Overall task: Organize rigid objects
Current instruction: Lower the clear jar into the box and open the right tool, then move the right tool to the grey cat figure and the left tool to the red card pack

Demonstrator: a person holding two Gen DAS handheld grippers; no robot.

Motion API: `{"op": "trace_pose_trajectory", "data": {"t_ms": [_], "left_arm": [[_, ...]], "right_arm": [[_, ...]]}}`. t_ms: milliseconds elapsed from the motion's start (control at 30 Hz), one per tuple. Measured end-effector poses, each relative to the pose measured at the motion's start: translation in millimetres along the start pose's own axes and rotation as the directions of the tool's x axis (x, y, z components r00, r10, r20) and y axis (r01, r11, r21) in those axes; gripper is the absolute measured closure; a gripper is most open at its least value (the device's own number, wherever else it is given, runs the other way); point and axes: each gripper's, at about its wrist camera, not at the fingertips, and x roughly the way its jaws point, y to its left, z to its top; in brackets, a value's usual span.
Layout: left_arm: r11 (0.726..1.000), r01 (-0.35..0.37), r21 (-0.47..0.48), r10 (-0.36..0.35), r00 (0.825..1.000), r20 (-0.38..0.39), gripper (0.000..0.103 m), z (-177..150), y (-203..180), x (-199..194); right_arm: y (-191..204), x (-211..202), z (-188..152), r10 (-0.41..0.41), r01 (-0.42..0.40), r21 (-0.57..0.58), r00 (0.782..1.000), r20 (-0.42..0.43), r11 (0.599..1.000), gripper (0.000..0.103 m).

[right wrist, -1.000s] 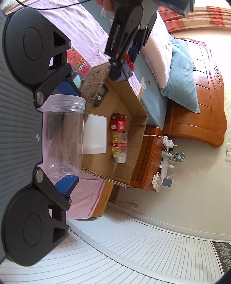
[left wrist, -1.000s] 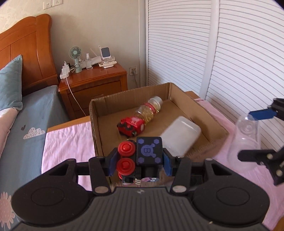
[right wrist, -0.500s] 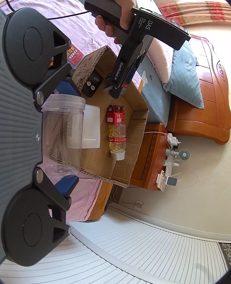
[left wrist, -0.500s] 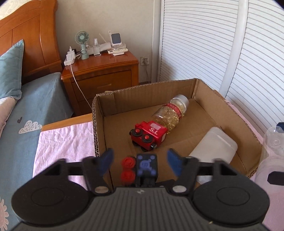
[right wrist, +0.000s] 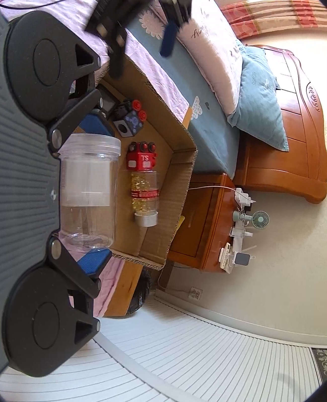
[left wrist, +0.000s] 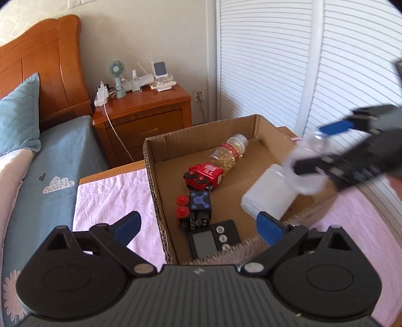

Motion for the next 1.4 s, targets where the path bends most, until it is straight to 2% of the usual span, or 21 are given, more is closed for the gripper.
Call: {"op": "trace_pose_trajectory", "data": {"t_ms": [167,300,367,467,700,967,1200,1300,1400], "left_arm": [[1.000,0.009,0.025,-0.009,1.000,0.000,0.005,-12,-4,-27],[1.000,0.005,0.003,-0.005,1.000,0.022,0.005,-23,-2,-39],[1.000,0.006,-0.013,-0.005,1.000,0.024,0.005,-27,1,-41],[1.000,0.005,-0.028,-0.005,1.000,0.012,0.005,-33,3,-42],[0.998,-0.029,-0.055,0.029,1.000,-0.004,0.004,-47,1,-45],[0.994,-0.035,-0.106,0.035,0.999,-0.011,0.001,-68,-9,-57],[0.978,-0.115,-0.173,0.117,0.993,-0.002,0.001,-95,-20,-56],[0.967,-0.162,-0.194,0.167,0.986,0.008,0.001,-103,-24,-56],[0.961,-0.184,-0.206,0.193,0.981,0.021,0.001,-110,-27,-56]], "right_arm": [[5,29,25,-0.020,0.020,-0.021,1.000,-0.022,1.000,0.008],[7,51,35,-0.065,0.064,-0.027,0.998,-0.024,0.998,0.008],[5,60,36,-0.095,0.094,-0.021,0.995,-0.042,0.995,0.002],[4,58,33,-0.080,0.080,-0.001,0.995,-0.059,0.997,0.000],[7,22,15,-0.080,0.082,0.039,0.996,-0.046,0.996,0.000],[19,-13,-21,-0.097,0.102,0.094,0.993,-0.060,0.990,0.000],[40,-9,-57,-0.054,0.070,0.150,0.993,-0.109,0.986,0.000],[52,-10,-67,-0.111,0.122,0.127,0.989,-0.093,0.984,0.000],[60,-19,-75,-0.106,0.118,0.142,0.990,-0.088,0.983,0.000]]}}
